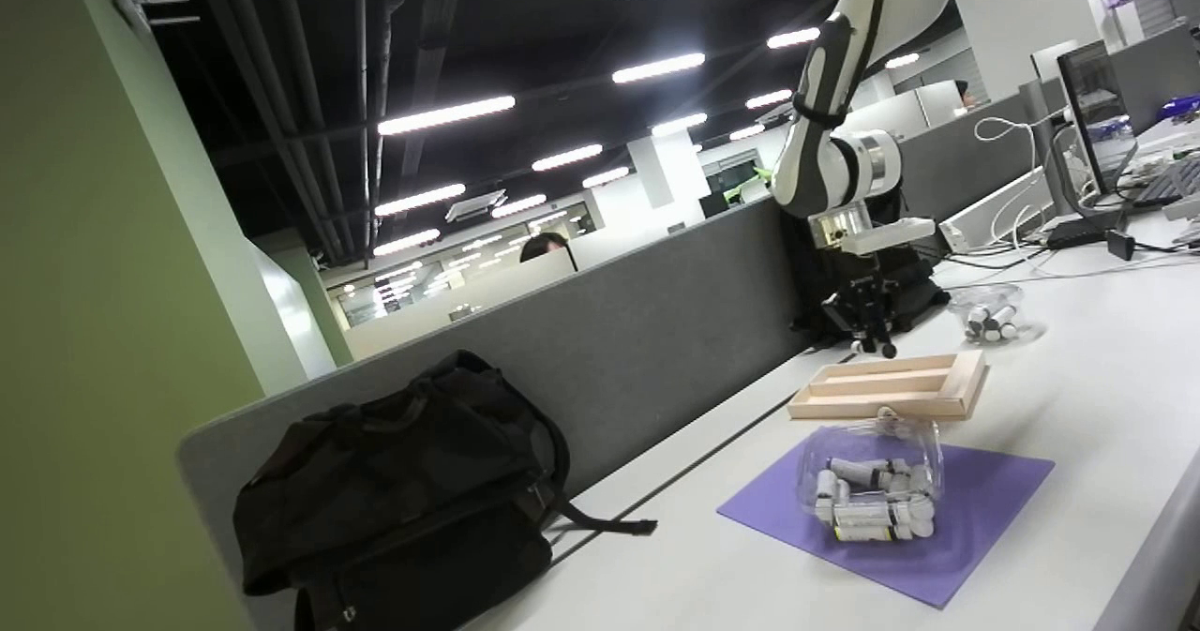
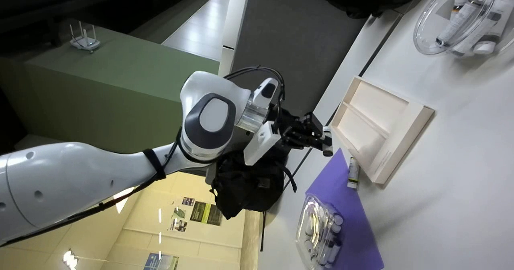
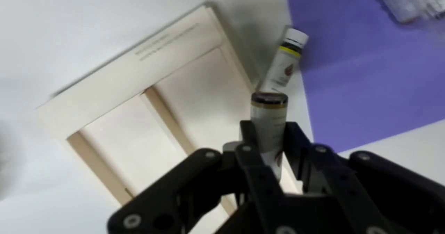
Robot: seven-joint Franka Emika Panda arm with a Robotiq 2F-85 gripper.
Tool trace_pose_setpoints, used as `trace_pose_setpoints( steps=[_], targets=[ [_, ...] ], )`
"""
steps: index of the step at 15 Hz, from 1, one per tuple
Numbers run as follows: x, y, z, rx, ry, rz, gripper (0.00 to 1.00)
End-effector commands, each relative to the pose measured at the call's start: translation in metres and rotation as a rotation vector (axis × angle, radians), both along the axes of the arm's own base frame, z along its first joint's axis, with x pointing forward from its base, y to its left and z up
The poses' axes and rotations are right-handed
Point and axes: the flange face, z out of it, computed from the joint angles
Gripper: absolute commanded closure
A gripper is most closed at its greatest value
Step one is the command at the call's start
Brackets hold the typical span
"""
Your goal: Put a bottle on the tray
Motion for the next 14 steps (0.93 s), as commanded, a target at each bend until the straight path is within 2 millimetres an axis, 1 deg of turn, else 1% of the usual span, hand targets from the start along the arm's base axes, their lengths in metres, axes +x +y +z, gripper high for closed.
trace_pose_setpoints(
  steps=[1,3,5,6,8,13,14],
  targets=[
    [0.001,-0.018,0.013,-0.1,0.066,0.167,0.89],
    [0.004,-0.024,0.016,-0.163,0.108,0.262,0.89],
    [0.011,-0.024,0.023,-0.261,0.118,0.337,0.89],
    [0.001,-0.024,0.013,-0.192,0.102,0.282,0.64],
    [0.006,-0.023,0.018,-0.235,0.102,0.322,0.64],
    [0.007,-0.021,0.018,-0.245,0.105,0.335,0.64],
    [0.006,-0.021,0.018,-0.246,0.106,0.335,0.89]
  ],
)
